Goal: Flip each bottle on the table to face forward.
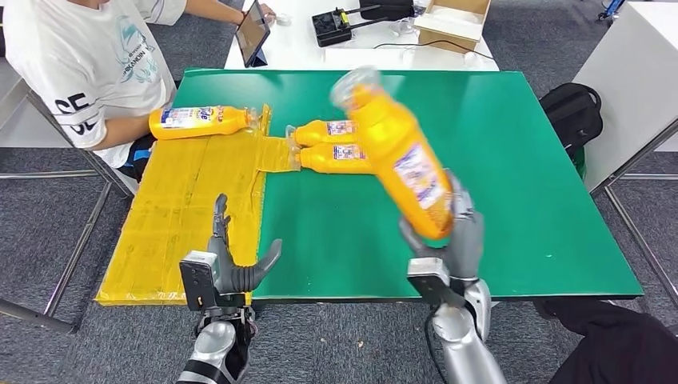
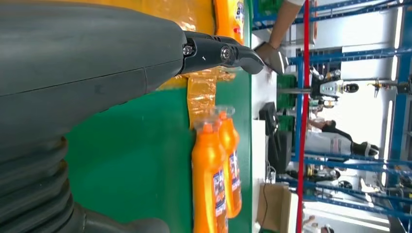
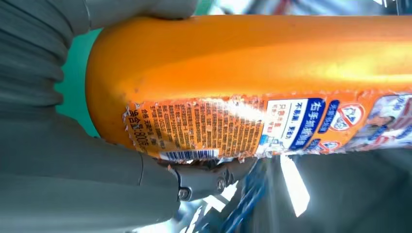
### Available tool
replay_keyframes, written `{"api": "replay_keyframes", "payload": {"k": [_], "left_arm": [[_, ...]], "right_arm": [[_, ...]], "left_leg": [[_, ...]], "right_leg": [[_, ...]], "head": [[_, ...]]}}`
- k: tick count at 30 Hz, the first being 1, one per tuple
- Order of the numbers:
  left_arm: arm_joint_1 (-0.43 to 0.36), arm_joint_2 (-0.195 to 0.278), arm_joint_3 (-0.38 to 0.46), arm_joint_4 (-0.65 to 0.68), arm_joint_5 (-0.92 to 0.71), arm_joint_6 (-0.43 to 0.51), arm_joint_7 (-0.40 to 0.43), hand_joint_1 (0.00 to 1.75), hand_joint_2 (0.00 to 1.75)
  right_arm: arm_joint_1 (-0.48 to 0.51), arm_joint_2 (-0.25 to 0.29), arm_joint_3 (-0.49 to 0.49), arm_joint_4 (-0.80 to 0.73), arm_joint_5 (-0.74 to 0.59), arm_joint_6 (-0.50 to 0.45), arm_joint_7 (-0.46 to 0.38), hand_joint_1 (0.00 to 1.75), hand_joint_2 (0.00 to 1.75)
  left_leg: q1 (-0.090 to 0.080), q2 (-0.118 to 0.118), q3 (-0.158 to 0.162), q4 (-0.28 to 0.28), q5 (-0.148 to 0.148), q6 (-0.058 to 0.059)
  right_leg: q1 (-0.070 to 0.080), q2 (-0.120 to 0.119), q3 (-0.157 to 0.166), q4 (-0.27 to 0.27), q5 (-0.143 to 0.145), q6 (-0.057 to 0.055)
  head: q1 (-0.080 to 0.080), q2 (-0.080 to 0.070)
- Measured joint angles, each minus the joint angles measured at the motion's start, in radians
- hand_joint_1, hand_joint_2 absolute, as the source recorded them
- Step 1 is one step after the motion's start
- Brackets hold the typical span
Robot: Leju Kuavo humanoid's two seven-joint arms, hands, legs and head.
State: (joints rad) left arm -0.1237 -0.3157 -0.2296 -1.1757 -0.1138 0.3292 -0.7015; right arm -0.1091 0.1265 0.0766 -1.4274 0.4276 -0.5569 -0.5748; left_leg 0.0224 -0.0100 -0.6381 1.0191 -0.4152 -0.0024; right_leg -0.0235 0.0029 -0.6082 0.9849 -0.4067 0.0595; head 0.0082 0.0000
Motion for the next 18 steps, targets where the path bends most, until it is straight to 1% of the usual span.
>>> {"api": "replay_keyframes", "payload": {"k": [4, 6, 8, 10, 12, 14, 16, 18], "left_arm": [[0.0, 0.0, -0.001, 0.001, 0.002, -0.007, 0.0, 0.0, 1.75], [0.0, -0.001, -0.002, 0.003, 0.007, -0.018, 0.0, 0.0, 1.75], [0.0, -0.001, -0.003, 0.007, 0.024, -0.047, 0.0, 0.0, 1.75], [0.0, -0.001, -0.008, 0.014, 0.049, -0.092, 0.0, 0.0, 1.75], [0.002, -0.001, -0.018, 0.02, 0.075, -0.155, 0.0, 0.0, 1.75], [0.008, -0.001, -0.028, 0.022, 0.093, -0.232, 0.0, 0.0, 1.75], [0.02, -0.001, -0.037, 0.014, 0.104, -0.307, 0.005, 0.0, 1.75], [0.032, -0.001, -0.046, -0.002, 0.113, -0.364, 0.012, 0.0, 1.75]], "right_arm": [[0.048, 0.047, -0.04, -0.107, -0.006, -0.006, -0.005, 1.75, 1.75], [0.06, 0.061, -0.053, -0.134, -0.026, -0.017, -0.028, 1.75, 1.75], [0.073, 0.077, -0.073, -0.157, -0.059, -0.044, -0.067, 1.75, 1.75], [0.088, 0.093, -0.093, -0.178, -0.087, -0.059, -0.086, 1.75, 1.75], [0.104, 0.104, -0.109, -0.193, -0.097, -0.032, -0.087, 1.75, 1.75], [0.117, 0.115, -0.118, -0.193, -0.088, 0.029, -0.088, 1.75, 1.75], [0.126, 0.13, -0.12, -0.177, -0.067, 0.092, -0.088, 1.75, 1.75], [0.135, 0.146, -0.109, -0.143, -0.044, 0.127, -0.089, 1.75, 1.75]], "left_leg": [[-0.002, 0.001, 0.0, 0.0, -0.001, 0.001], [-0.002, 0.001, 0.0, 0.0, 0.0, 0.001], [-0.002, 0.001, 0.0, 0.0, 0.0, 0.001], [-0.002, 0.001, 0.0, 0.0, 0.0, 0.001], [-0.001, 0.001, 0.0, 0.0, 0.0, 0.001], [-0.001, 0.001, 0.0, 0.0, 0.0, 0.001], [-0.001, 0.002, 0.0, 0.0, -0.001, 0.001], [-0.001, 0.001, 0.0, 0.0, -0.001, 0.001]], "right_leg": [[-0.001, 0.0, -0.001, -0.001, 0.001, 0.0], [-0.001, 0.0, -0.001, -0.001, 0.001, 0.001], [-0.001, 0.0, 0.0, -0.001, 0.001, 0.001], [-0.001, 0.0, 0.0, 0.0, 0.001, 0.001], [-0.001, 0.0, 0.0, 0.0, 0.001, 0.001], [-0.001, 0.001, -0.001, 0.0, 0.001, 0.001], [0.0, 0.001, -0.001, 0.0, 0.001, 0.0], [0.0, 0.001, -0.001, 0.0, 0.0, 0.0]], "head": [[0.0, 0.0], [0.0, 0.0], [0.0, 0.0], [0.0, 0.0], [0.0, 0.0], [0.0, 0.0], [-0.001, 0.0], [0.0, 0.0]]}}
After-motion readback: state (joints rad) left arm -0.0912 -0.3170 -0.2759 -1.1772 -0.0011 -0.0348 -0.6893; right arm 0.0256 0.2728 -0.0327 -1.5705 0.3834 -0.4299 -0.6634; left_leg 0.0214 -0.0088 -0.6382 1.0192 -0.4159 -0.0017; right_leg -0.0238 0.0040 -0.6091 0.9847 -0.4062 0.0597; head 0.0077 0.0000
